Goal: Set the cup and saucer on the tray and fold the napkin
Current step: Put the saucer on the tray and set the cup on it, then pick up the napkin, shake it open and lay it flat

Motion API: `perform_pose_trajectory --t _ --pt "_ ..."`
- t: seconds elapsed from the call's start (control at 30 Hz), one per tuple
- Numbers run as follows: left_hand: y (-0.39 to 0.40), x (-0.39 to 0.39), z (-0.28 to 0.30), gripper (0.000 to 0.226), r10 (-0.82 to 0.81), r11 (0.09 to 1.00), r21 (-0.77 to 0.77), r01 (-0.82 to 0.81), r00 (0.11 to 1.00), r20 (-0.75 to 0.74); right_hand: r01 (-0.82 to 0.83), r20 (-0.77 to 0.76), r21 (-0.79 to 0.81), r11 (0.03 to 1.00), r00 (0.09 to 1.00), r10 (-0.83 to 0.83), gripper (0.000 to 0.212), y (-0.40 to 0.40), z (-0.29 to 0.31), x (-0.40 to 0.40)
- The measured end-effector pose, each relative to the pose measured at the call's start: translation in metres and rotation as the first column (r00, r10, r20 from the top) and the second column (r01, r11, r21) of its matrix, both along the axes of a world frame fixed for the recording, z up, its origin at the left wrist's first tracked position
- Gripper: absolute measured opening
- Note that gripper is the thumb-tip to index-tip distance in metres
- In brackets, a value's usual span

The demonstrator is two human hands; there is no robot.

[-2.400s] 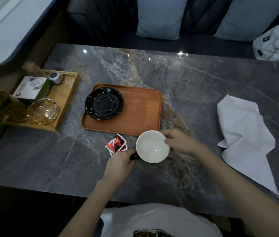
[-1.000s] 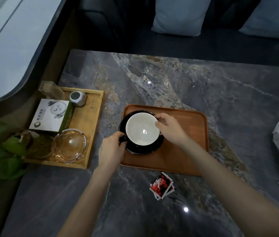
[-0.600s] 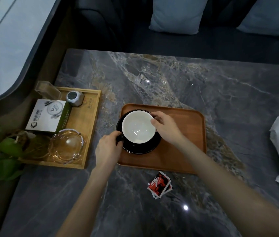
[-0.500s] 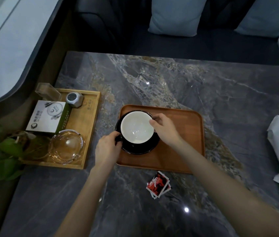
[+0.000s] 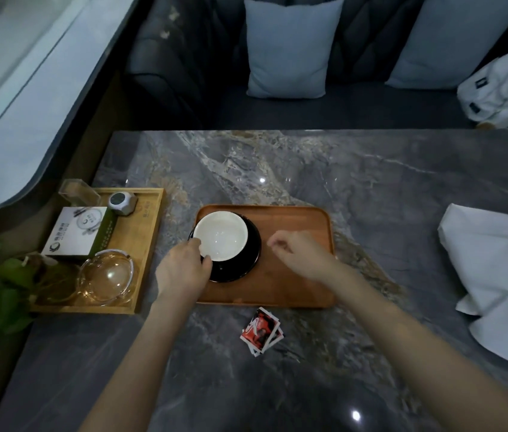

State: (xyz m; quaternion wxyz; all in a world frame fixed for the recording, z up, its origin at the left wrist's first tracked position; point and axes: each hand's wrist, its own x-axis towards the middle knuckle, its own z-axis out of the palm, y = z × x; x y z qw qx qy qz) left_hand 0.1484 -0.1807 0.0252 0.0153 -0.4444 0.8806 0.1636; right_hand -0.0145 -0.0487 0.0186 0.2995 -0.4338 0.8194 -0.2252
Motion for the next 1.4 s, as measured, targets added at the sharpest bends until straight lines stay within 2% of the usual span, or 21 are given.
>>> perform_pose_trajectory --t 0.17,0.27,0.5,0.7,0.8,0.93,1.03,1.1,1.17,1.2,1.27,1.4 --pt "0.048 -0.037 0.023 0.035 -0.079 0.996 -0.053 0.074 0.993 -0.084 -0.027 -0.246 -0.006 1.000 0.969 0.025 0.023 0.059 0.017 -0.030" --pt "0.084 -0.067 0.031 0.027 -0.166 0.986 -0.063 0.157 0.971 -0.173 0.054 -0.298 -0.025 0.998 0.953 -0.059 0.025 0.104 0.021 -0.053" --pt "0.197 -0.141 0.026 0.033 -0.340 0.929 0.014 0.370 0.869 -0.360 0.344 -0.305 -0.129 0.930 0.879 -0.367 0.030 0.219 0.025 -0.113" --pt "0.298 -0.201 -0.011 0.064 -0.414 0.817 0.215 0.536 0.803 -0.430 0.589 -0.177 -0.221 0.778 0.760 -0.625 0.042 0.305 0.001 -0.151" --pt "0.338 -0.219 -0.029 0.072 -0.381 0.758 0.355 0.547 0.814 -0.439 0.640 -0.158 -0.167 0.750 0.734 -0.661 0.056 0.331 -0.014 -0.163" --pt "0.372 -0.233 -0.055 0.065 -0.283 0.663 0.573 0.482 0.870 -0.404 0.625 -0.097 0.012 0.781 0.778 -0.621 0.071 0.351 -0.037 -0.168" --pt "0.382 -0.237 -0.066 0.054 -0.104 0.645 0.666 0.375 0.906 -0.410 0.629 0.037 0.023 0.777 0.776 -0.630 0.052 0.351 -0.048 -0.165" --pt "0.384 -0.237 -0.066 0.051 0.041 0.598 0.735 0.318 0.905 -0.424 0.619 0.044 -0.006 0.785 0.785 -0.618 0.034 0.348 -0.049 -0.163" --pt "0.384 -0.238 -0.066 0.057 0.139 0.565 0.780 0.269 0.901 -0.411 0.597 0.017 -0.073 0.799 0.802 -0.597 0.013 0.345 -0.051 -0.164" --pt "0.382 -0.238 -0.066 0.060 0.156 0.577 0.780 0.243 0.904 -0.398 0.583 0.009 -0.098 0.807 0.811 -0.585 0.009 0.343 -0.049 -0.164" --pt "0.377 -0.240 -0.063 0.059 0.186 0.618 0.761 0.197 0.904 -0.385 0.565 0.008 -0.133 0.814 0.822 -0.569 0.021 0.338 -0.045 -0.167" --pt "0.356 -0.238 -0.045 0.032 0.216 0.667 0.714 0.212 0.863 -0.457 0.539 0.068 -0.248 0.805 0.839 -0.540 0.035 0.323 -0.025 -0.173"
